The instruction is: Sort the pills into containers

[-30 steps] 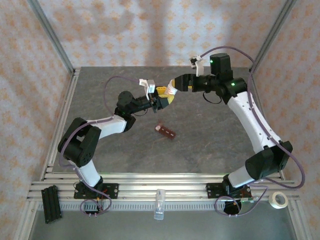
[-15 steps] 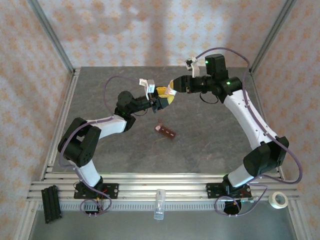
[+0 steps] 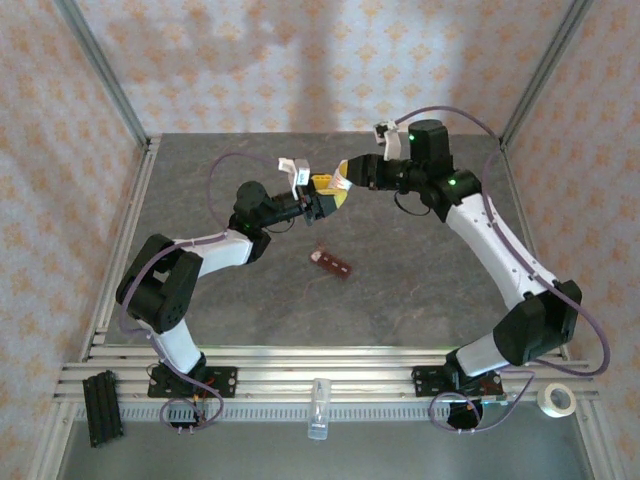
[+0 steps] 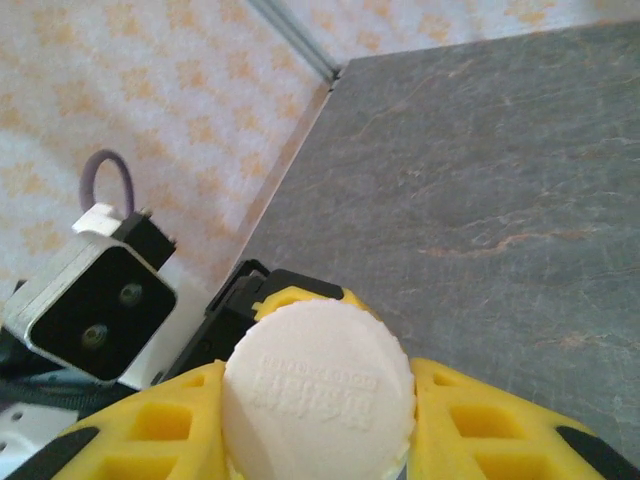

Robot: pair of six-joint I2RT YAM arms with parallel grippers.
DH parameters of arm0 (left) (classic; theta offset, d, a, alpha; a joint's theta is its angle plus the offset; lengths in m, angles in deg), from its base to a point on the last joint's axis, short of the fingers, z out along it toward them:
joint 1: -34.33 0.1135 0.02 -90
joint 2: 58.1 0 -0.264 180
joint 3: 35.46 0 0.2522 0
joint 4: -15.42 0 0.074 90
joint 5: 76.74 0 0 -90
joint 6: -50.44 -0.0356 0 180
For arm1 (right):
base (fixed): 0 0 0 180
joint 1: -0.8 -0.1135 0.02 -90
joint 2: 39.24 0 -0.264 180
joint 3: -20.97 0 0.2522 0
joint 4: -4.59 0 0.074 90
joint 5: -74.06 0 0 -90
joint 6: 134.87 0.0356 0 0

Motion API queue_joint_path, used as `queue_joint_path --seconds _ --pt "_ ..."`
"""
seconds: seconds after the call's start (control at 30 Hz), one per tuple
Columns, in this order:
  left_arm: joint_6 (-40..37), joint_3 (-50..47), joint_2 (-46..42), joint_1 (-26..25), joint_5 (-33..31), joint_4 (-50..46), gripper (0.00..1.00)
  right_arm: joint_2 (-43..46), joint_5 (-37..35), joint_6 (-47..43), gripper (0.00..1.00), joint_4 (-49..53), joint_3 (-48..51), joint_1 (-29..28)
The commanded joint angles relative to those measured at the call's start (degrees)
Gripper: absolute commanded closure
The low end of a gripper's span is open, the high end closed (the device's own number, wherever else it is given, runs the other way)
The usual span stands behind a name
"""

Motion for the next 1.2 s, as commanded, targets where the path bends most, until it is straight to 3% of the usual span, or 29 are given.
queue_joint_path --seconds 0.0,0.17,0.27,0.37,0.47,0.6,0.7,1.0,1.17 --pt "-10.28 -0.94 -4.31 -2.75 -7.3 0.6 1.0 1.93 -8.23 10.43 0.73 -5.67 4.54 -2.93" --pt "-26.96 -2.47 -9.09 -8.07 -18.29 -11.58 1.0 2.99 -13.85 18.37 0.73 -11.46 9.94 -4.63" --pt "-30.46 -2.55 -9.54 -10.0 -21.16 -13.3 1.0 2.74 -14.69 19.86 0.73 -12.41 10.8 -5.1" --pt "-28.9 -2.66 -8.51 -10.05 -21.29 -11.58 1.0 2.65 -15.28 19.96 0.71 -11.88 10.52 -5.18" --pt "-28.08 -2.59 -7.81 -10.03 -21.02 -11.05 1.0 2.67 -16.22 18.2 0.61 -8.75 8.43 -5.09" --pt "-25.83 -2.5 -6.7 -8.9 -18.29 -9.83 1.0 3.81 -15.89 14.13 0.32 -3.48 4.82 -3.82" --pt "-22.3 -2.43 -5.89 -7.14 -15.08 -6.51 1.0 5.91 -14.9 11.49 0.22 -0.96 3.26 -2.16" --pt "-8.05 -0.99 -2.75 -2.78 -5.48 3.3 1.0 5.72 -6.89 -1.18 0.18 6.76 -2.67 1.39" --pt "-4.83 -0.43 -2.02 -2.23 -2.96 4.05 1.0 3.77 -0.89 -1.43 0.19 4.57 -3.9 1.43"
